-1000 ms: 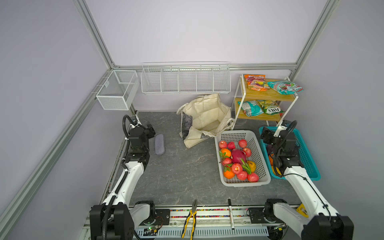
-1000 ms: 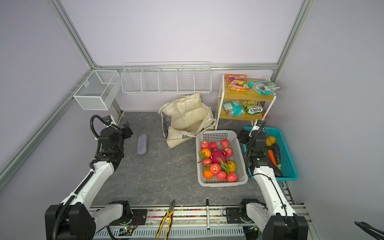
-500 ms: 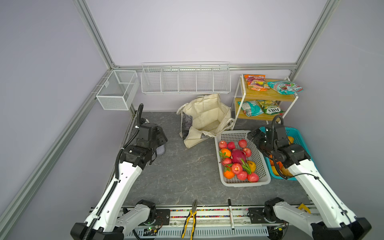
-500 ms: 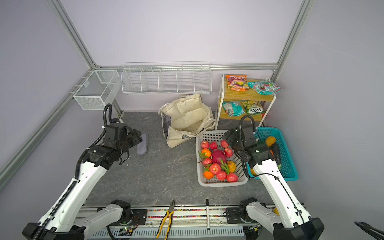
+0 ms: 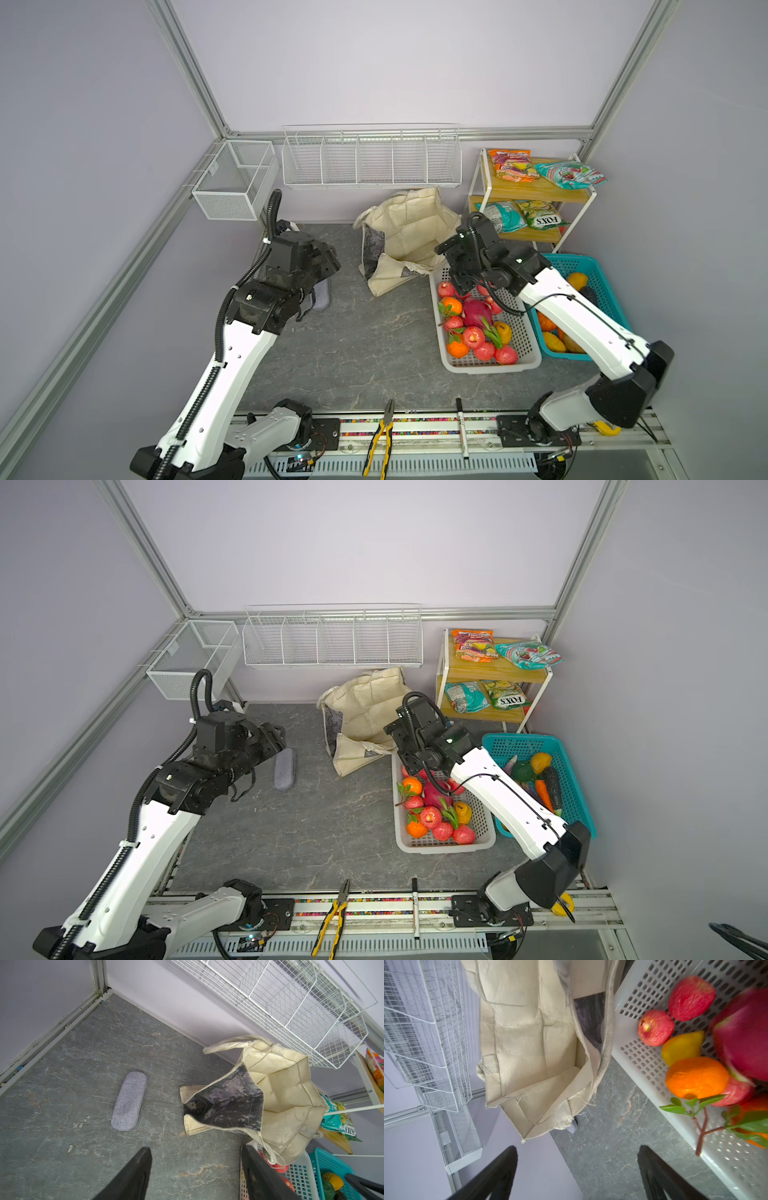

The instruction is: Place the food into the grocery bag and tie it

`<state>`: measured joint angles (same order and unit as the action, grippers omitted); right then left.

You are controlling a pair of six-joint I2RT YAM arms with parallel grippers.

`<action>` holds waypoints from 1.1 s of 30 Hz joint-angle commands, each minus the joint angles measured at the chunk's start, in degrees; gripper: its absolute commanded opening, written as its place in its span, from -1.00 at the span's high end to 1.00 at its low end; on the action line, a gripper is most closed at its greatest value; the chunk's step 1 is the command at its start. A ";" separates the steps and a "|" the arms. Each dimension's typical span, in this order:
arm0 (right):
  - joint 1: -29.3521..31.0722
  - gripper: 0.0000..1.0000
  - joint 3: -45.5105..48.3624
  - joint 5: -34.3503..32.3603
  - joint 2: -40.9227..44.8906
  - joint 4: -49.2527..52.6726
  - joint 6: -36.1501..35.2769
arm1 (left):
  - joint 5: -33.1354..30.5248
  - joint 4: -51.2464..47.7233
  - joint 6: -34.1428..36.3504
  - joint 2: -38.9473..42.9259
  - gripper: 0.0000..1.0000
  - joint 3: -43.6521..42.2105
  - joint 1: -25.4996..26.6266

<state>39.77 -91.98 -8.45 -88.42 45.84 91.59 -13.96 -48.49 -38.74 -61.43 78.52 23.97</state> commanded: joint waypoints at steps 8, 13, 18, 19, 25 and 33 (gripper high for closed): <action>5.45 -0.86 -11.14 1.47 -15.99 -2.76 18.98 | -4.17 -4.93 3.32 6.02 -0.41 0.20 0.24; 5.99 -0.82 -15.06 -2.20 -21.26 -5.31 19.60 | -5.38 -4.87 5.38 7.92 -0.44 -0.34 0.25; 6.87 -0.41 -18.23 -0.96 -25.84 -6.54 20.39 | -6.21 -5.74 5.70 10.97 -0.44 -1.98 0.28; 7.26 -0.31 -18.92 -0.96 -26.38 -6.33 20.38 | -6.42 -5.67 5.54 11.62 -0.44 -2.43 0.26; 8.46 0.24 -22.80 -0.22 -27.90 -2.84 16.43 | -7.57 -6.36 4.87 13.33 -0.43 -2.35 0.28; 10.27 0.84 -25.77 4.43 -26.95 1.71 0.66 | -6.94 -9.92 1.06 14.97 -0.42 -2.25 0.29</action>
<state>48.75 -115.55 -8.47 -116.44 43.42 97.45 -20.14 -54.72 -35.59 -47.31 76.49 23.99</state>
